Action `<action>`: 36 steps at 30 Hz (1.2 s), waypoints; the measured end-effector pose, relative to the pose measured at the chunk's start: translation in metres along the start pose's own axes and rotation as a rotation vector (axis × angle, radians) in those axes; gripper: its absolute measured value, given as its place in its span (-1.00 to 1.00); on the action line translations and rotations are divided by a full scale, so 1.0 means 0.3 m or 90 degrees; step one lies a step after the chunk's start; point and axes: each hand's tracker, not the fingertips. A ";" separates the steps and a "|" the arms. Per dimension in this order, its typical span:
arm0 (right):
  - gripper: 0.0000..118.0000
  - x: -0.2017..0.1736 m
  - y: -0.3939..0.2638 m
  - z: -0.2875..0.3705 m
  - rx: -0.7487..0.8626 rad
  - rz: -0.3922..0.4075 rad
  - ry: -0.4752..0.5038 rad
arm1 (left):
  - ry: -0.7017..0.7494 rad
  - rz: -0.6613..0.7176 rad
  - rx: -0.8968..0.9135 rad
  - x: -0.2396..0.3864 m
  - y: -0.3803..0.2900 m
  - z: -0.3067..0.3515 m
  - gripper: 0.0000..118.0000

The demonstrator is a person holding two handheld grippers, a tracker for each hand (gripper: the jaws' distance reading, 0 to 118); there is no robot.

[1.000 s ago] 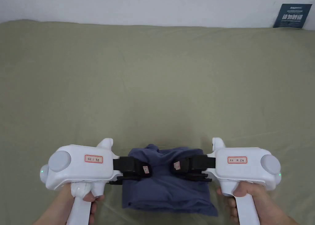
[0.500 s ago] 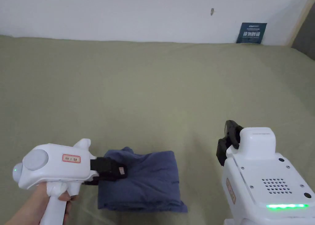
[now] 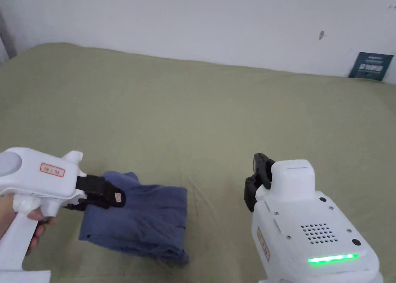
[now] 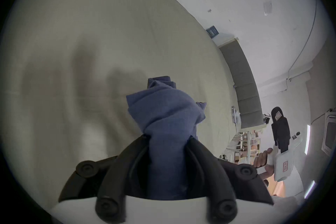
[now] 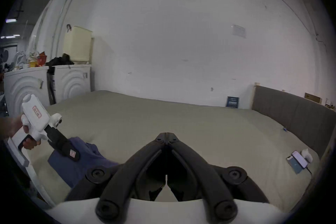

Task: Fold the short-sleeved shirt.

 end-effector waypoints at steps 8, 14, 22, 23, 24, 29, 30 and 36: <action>-1.00 -0.426 0.008 -0.168 -0.006 -0.012 0.149 | 0.075 0.066 0.057 -0.441 0.107 0.435 -0.62; -1.00 -0.653 -0.033 -0.264 -0.029 -0.024 0.231 | 0.112 0.094 0.068 -0.644 0.185 0.597 -0.62; -1.00 -0.756 -0.074 -0.350 -0.060 -0.045 0.262 | 0.126 0.070 0.047 -0.717 0.298 0.584 -0.62; -1.00 -0.755 -0.077 -0.349 -0.059 -0.041 0.260 | 0.132 0.071 0.045 -0.714 0.301 0.577 -0.62; -1.00 -0.748 -0.081 -0.349 -0.058 -0.036 0.258 | 0.136 0.064 0.041 -0.722 0.302 0.577 -0.62; -1.00 -0.696 -0.089 -0.343 -0.070 -0.039 0.256 | 0.187 0.042 0.074 -0.702 0.290 0.576 0.89; -1.00 -0.684 -0.090 -0.339 -0.073 -0.038 0.255 | 0.224 0.029 0.088 -0.686 0.291 0.574 1.00; -1.00 -0.572 -0.068 -0.280 -0.075 -0.038 0.248 | 0.266 -0.045 0.224 -0.488 0.217 0.614 0.91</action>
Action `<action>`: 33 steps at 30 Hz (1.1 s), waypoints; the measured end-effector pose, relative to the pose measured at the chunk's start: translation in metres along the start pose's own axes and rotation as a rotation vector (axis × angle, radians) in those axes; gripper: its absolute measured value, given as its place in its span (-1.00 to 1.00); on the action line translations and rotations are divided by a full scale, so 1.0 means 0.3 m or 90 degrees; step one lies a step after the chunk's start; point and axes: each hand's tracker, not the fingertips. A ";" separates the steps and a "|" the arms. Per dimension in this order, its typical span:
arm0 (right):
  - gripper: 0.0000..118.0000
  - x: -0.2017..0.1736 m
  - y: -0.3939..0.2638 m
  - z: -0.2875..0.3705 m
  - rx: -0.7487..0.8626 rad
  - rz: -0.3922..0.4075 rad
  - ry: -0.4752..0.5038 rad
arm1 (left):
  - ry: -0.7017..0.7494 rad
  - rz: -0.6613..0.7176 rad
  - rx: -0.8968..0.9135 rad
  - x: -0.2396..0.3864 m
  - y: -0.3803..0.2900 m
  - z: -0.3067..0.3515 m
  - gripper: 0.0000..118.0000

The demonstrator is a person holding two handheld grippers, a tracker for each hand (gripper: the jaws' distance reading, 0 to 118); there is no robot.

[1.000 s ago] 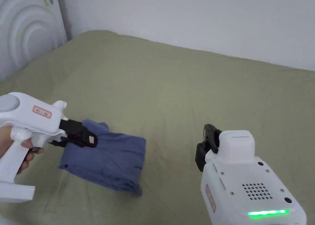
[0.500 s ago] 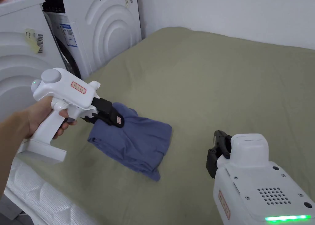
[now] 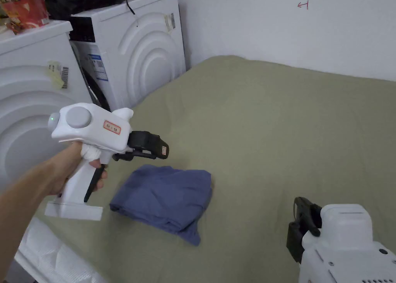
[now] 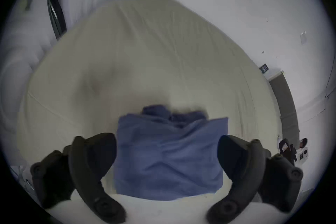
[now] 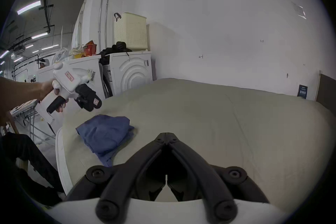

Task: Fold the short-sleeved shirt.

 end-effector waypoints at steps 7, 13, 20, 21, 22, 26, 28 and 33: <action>-1.00 0.212 0.095 0.213 0.019 0.002 -0.038 | -0.070 -0.112 0.120 0.577 -0.214 0.044 -0.99; -1.00 0.445 0.211 0.470 0.051 -0.006 -0.152 | 0.010 -0.186 0.290 1.155 -0.401 0.035 -0.99; -1.00 0.663 0.255 0.764 0.081 0.035 -0.287 | 0.035 -0.223 0.401 1.650 -0.593 0.076 -0.99; -1.00 0.694 0.254 0.801 0.086 0.031 -0.308 | 0.031 -0.240 0.406 1.694 -0.615 0.080 -0.99; -1.00 0.718 0.253 0.833 0.088 0.020 -0.323 | 0.025 -0.253 0.406 1.724 -0.632 0.085 -0.99; -1.00 0.784 0.241 0.914 0.097 0.015 -0.355 | 0.018 -0.284 0.416 1.794 -0.686 0.110 -0.99; -1.00 0.801 0.237 0.943 0.104 0.011 -0.368 | 0.020 -0.288 0.425 1.799 -0.701 0.118 -0.99; -1.00 0.810 0.234 0.977 0.115 -0.005 -0.373 | 0.023 -0.267 0.439 1.779 -0.717 0.162 -0.99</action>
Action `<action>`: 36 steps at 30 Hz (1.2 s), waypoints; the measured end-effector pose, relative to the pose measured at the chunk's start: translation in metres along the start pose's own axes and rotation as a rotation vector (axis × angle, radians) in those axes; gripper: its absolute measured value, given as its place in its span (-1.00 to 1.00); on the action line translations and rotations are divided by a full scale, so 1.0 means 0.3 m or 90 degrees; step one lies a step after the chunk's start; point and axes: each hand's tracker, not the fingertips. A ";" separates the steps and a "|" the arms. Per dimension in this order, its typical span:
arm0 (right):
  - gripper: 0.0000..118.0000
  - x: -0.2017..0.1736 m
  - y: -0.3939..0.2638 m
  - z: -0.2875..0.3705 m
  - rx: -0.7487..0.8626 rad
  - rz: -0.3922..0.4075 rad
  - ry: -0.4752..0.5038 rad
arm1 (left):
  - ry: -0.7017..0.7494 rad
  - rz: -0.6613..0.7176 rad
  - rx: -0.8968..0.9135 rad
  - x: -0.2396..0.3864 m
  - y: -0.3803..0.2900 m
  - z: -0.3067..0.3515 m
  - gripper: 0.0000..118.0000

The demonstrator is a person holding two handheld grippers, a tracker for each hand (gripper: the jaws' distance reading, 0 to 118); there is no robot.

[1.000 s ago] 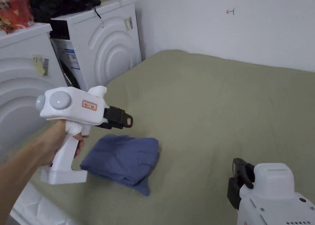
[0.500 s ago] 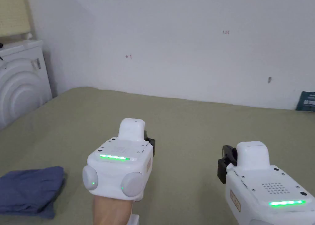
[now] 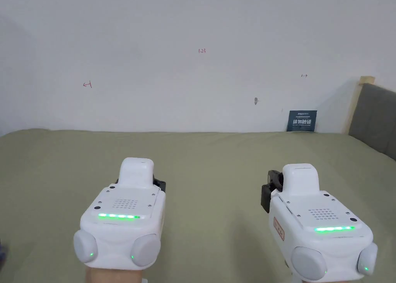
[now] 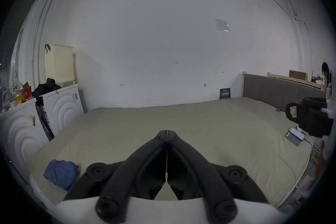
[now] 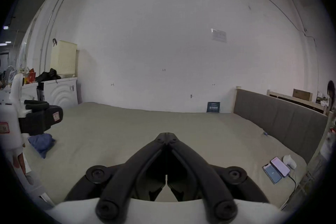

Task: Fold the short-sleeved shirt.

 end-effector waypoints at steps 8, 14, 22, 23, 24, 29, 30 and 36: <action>-1.00 -0.041 0.007 0.012 0.012 0.011 0.007 | 0.014 0.013 0.012 -0.054 0.033 0.032 -0.99; -1.00 -0.048 0.021 0.017 0.022 0.006 0.008 | 0.014 0.004 0.022 -0.054 0.040 0.046 -0.96; 0.95 -0.051 0.030 0.000 0.013 -0.008 0.010 | 0.023 0.012 0.030 -0.062 0.032 0.034 1.00; 1.00 -0.043 0.011 0.024 0.046 -0.012 -0.005 | 0.028 -0.002 0.017 -0.065 0.036 0.028 1.00; 1.00 -0.050 0.007 0.017 0.027 -0.003 0.005 | 0.027 -0.002 0.014 -0.069 0.035 0.025 1.00; 1.00 -0.045 0.023 0.013 0.029 0.000 0.011 | 0.036 0.004 0.016 -0.082 0.027 0.020 1.00; 1.00 -0.056 0.032 0.017 0.031 0.001 0.011 | 0.035 0.004 0.020 -0.085 0.025 0.022 1.00; 1.00 -0.068 0.044 0.022 0.035 0.003 0.015 | 0.038 0.005 0.028 -0.093 0.030 0.042 1.00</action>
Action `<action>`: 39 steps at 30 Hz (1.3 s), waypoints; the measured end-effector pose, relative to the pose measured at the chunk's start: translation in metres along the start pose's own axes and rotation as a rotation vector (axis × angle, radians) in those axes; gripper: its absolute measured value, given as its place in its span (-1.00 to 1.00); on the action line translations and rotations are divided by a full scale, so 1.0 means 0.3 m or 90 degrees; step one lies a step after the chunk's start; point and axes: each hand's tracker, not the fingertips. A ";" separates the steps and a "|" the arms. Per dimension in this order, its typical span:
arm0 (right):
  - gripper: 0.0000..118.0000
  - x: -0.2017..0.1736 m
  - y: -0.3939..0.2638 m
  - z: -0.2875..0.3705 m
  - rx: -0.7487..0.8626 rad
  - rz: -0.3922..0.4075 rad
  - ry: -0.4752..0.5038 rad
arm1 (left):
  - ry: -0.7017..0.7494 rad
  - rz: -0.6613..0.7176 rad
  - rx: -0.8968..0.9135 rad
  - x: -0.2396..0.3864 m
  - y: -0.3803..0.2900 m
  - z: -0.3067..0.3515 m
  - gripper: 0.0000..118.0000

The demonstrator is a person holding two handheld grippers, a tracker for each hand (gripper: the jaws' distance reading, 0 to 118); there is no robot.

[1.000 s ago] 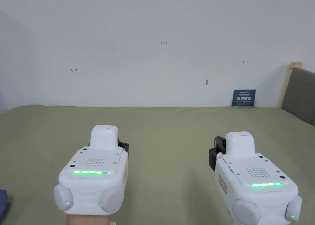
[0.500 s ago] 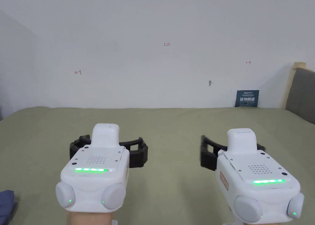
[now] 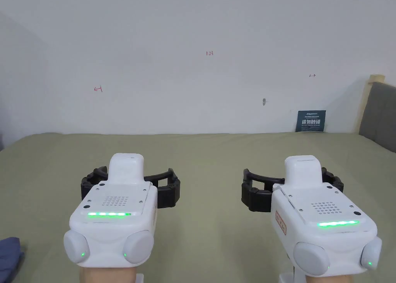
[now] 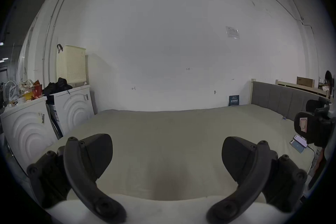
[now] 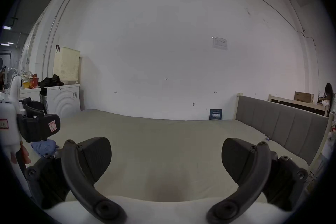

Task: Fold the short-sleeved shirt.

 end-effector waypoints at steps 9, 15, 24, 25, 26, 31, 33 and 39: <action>1.00 -0.007 0.000 0.007 0.010 -0.002 0.002 | -0.002 0.001 0.002 0.003 0.001 0.013 1.00; 1.00 -0.007 0.004 0.010 0.013 -0.005 0.005 | -0.006 -0.008 0.009 0.014 0.017 0.028 1.00; 1.00 -0.002 0.001 0.007 0.010 0.003 0.009 | -0.005 -0.010 0.008 0.018 0.015 0.031 1.00; 1.00 -0.002 0.002 0.007 0.011 0.003 0.009 | -0.008 -0.008 0.007 0.018 0.015 0.031 1.00; 1.00 -0.003 0.003 0.009 0.012 0.004 0.010 | -0.007 -0.007 0.007 0.019 0.014 0.032 1.00; 1.00 -0.016 0.002 -0.003 0.019 0.024 0.005 | -0.010 -0.004 0.004 0.017 0.017 0.032 1.00; 1.00 -0.007 0.019 -0.012 -0.030 0.003 0.039 | -0.013 -0.001 0.001 0.015 0.019 0.034 1.00; 1.00 -0.014 0.048 -0.020 -0.062 -0.019 -0.045 | -0.015 -0.003 -0.003 0.007 0.019 0.033 1.00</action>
